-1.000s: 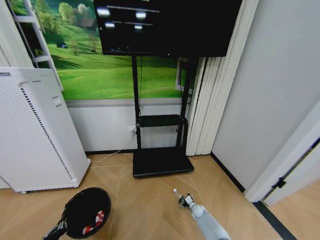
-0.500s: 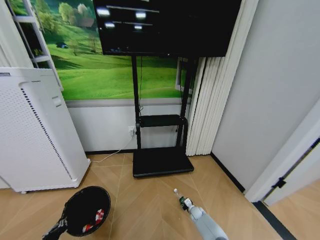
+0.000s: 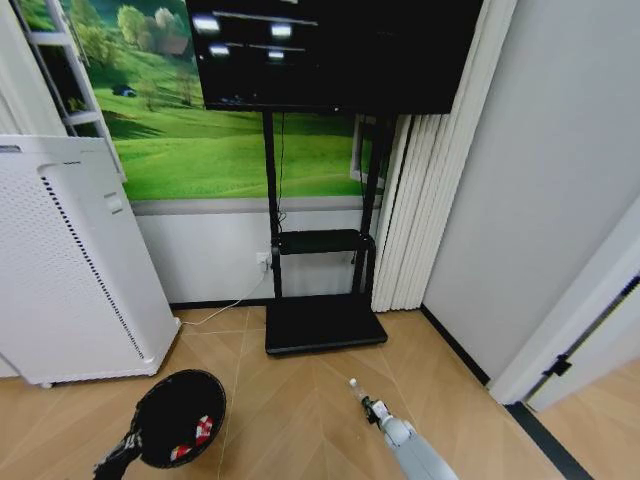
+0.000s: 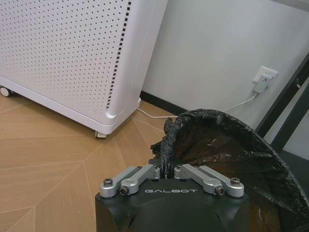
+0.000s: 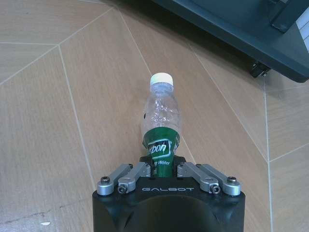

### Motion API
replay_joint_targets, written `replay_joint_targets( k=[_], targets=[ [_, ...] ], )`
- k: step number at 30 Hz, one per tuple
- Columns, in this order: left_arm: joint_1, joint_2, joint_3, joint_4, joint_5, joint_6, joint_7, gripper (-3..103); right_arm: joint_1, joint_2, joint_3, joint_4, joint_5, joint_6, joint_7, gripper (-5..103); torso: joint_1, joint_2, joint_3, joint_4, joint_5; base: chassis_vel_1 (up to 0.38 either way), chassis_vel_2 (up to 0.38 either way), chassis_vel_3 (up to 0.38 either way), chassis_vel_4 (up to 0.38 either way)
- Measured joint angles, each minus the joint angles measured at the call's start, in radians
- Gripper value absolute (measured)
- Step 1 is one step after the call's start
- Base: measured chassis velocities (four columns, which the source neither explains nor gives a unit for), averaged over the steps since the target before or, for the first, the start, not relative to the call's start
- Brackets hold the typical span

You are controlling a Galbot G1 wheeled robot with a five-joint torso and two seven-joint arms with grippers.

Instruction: Pick up the trash bin and place the garbage on the floor into it.

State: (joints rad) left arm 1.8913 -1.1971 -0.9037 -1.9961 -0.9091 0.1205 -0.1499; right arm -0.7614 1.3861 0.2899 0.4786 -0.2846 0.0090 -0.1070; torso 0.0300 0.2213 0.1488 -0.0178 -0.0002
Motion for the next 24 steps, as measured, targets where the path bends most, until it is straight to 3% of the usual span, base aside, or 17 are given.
replay_joint_targets(
  k=[7,9,10,12,13,14,15,16,17,18,20,24],
  targets=[
    [0.005,0.001,-0.001,-0.001,-0.004,0.001,0.001,7,-0.026,-0.006,0.002,0.036,0.008,0.002,-0.019,19,0.0,0.0,0.0,0.0006,0.0003,0.0,0.0,0.0,0.0],
    [-0.017,0.017,0.031,0.008,0.002,0.006,-0.005,7,-0.087,-0.034,0.008,0.161,0.049,0.09,-0.102,19,0.0,0.0,0.0,0.0003,0.0012,0.0,0.0,0.0,0.0],
    [-0.017,0.017,0.031,0.008,0.002,0.006,-0.005,7,-0.087,-0.034,0.008,0.161,0.049,0.09,-0.102,19,0.0,0.0,0.0,0.0003,0.0012,0.0,0.0,0.0,0.0],
    [-0.09,0.049,0.107,0.039,0.022,0.02,-0.037,7,-0.19,-0.092,0.022,0.418,0.109,0.217,-0.166,19,0.0,0.0,0.0,0.0003,0.0004,0.0,0.0,0.0,0.0],
    [-0.09,0.049,0.107,0.039,0.022,0.02,-0.037,7,-0.19,-0.092,0.022,0.418,0.109,0.217,-0.166,19,0.0,0.0,0.0,0.0003,0.0004,0.0,0.0,0.0,0.0],
    [-0.154,0.071,0.181,0.071,0.041,0.022,-0.052,7,-0.259,-0.137,0.025,0.597,0.212,0.256,-0.2,19,0.0,0.0,0.0,0.0004,0.0009,0.0,0.0,0.0,0.0],
    [-0.154,0.071,0.181,0.071,0.041,0.022,-0.052,7,-0.259,-0.137,0.025,0.597,0.212,0.256,-0.2,19,0.0,0.0,0.0,0.0004,0.0009,0.0,0.0,0.0,0.0],
    [-0.219,0.092,0.264,0.12,0.081,0.007,-0.049,7,-0.349,-0.192,0.039,0.793,0.369,0.267,-0.229,19,0.0,0.0,0.0,0.0003,-0.0008,0.0,0.0,0.0,0.0],
    [-0.24,0.098,0.29,0.145,0.1,0.0,-0.042,7,-0.384,-0.205,0.042,0.854,0.427,0.265,-0.229,19,0.0,0.0,0.0,-0.0003,-0.0011,0.0,0.0,0.0,0.0],
    [-0.29,0.109,0.353,0.204,0.141,-0.014,-0.019,7,-0.475,-0.229,0.042,0.992,0.556,0.256,-0.227,19,0.0,0.0,0.0,-0.0009,-0.0004,0.0,0.0,0.0,0.0],
    [-0.314,0.113,0.384,0.231,0.149,-0.02,-0.009,7,-0.517,-0.241,0.041,1.065,0.603,0.251,-0.228,19,0.0,0.0,0.0,-0.0012,0.0006,0.0,0.0,0.0,0.0],
    [-0.356,0.117,0.445,0.269,0.132,-0.029,0.028,7,-0.616,-0.314,0.022,1.272,0.729,0.225,-0.264,19,0.0,0.0,0.0,0.0014,0.0006,0.0,0.0,0.0,0.0]
  ],
)
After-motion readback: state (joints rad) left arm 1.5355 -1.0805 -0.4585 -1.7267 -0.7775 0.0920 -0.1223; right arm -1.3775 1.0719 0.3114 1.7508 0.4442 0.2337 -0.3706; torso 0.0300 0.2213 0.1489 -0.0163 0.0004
